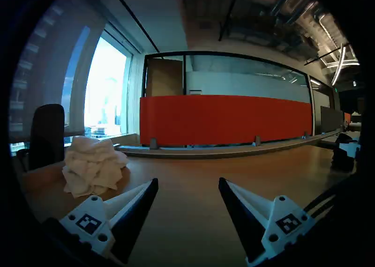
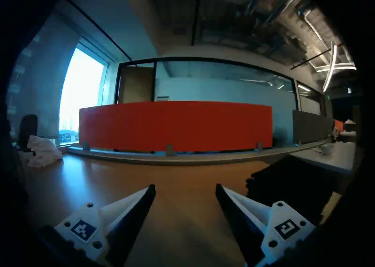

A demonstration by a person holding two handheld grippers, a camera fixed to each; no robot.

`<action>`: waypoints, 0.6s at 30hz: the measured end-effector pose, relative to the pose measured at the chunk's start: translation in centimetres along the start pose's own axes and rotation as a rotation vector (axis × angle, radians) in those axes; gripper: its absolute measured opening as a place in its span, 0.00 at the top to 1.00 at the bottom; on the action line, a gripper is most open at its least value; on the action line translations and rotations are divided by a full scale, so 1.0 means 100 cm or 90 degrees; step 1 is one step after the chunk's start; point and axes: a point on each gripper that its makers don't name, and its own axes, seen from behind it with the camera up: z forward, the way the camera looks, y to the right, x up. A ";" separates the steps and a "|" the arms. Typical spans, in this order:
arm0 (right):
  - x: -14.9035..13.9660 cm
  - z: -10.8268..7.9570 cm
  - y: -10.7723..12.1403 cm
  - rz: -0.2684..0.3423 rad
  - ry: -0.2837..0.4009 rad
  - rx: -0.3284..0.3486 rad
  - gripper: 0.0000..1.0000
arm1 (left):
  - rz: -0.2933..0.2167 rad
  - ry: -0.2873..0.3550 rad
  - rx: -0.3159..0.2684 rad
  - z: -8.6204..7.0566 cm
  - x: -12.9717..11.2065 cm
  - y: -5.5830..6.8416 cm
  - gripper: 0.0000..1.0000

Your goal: Fold towel

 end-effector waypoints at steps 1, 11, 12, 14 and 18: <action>0.000 0.000 0.000 0.000 0.000 0.000 0.01 | 0.000 0.000 0.000 0.000 0.000 0.000 0.05; 0.001 -0.001 0.000 0.000 0.000 0.001 0.01 | 0.000 0.000 0.000 0.000 0.000 -0.001 0.04; 0.001 -0.001 0.000 0.000 0.000 0.002 0.01 | 0.000 0.000 0.000 0.000 0.000 -0.001 0.04; 0.000 -0.001 0.000 0.000 0.000 0.002 0.01 | 0.000 0.000 0.000 0.000 0.000 -0.001 0.04; -0.001 0.000 0.000 0.000 -0.001 0.002 0.01 | 0.000 0.000 0.000 0.000 0.000 -0.001 0.05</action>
